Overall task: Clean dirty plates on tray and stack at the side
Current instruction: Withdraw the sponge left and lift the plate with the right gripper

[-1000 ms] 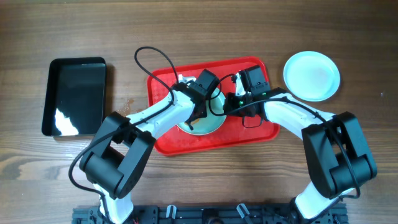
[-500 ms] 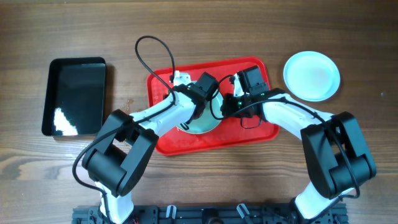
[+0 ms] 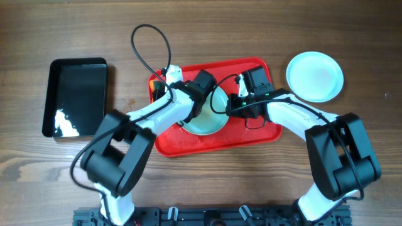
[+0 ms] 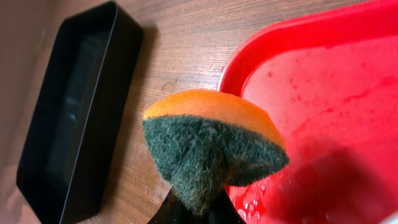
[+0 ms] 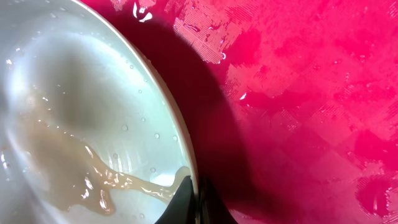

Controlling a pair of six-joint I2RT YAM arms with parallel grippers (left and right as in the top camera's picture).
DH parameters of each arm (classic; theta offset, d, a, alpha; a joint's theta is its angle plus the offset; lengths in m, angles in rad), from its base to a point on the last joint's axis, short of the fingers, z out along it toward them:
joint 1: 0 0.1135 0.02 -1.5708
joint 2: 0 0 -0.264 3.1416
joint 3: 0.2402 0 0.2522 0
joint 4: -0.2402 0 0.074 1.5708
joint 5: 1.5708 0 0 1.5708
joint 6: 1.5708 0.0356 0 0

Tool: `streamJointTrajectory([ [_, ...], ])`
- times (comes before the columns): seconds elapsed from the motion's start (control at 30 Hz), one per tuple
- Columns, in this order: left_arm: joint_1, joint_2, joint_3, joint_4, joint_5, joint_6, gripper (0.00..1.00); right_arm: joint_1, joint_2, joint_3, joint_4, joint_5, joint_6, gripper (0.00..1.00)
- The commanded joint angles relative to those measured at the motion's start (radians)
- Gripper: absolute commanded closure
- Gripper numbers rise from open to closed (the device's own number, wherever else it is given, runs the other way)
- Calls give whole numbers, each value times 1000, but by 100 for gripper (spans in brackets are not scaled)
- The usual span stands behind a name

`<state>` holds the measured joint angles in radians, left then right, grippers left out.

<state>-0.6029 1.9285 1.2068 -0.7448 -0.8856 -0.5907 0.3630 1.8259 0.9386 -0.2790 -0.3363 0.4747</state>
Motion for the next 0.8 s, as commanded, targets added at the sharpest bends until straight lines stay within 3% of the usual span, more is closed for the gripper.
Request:
streamJointTrajectory([
  [0.0,11,-193,46,-12,147,-99,96,-8,5,1,-32,58,-1,96],
  [0.07,26,-260,46,-13,251,-99,96,-8,-8,9,-45,54,-1,96],
  [0.1,47,-318,45,-21,377,-98,96,-8,-26,22,-63,56,-3,96],
  [0.17,67,-350,45,-44,433,-98,96,-9,-43,40,-84,69,-5,96],
  [0.4,152,-363,37,-208,502,-99,96,-18,-140,189,-295,169,-93,96],
  [0.57,182,-362,35,-222,627,-98,96,-17,-206,400,-515,333,-179,96],
  [0.77,182,-362,35,-224,661,-98,96,-15,-258,582,-685,589,-296,96],
])
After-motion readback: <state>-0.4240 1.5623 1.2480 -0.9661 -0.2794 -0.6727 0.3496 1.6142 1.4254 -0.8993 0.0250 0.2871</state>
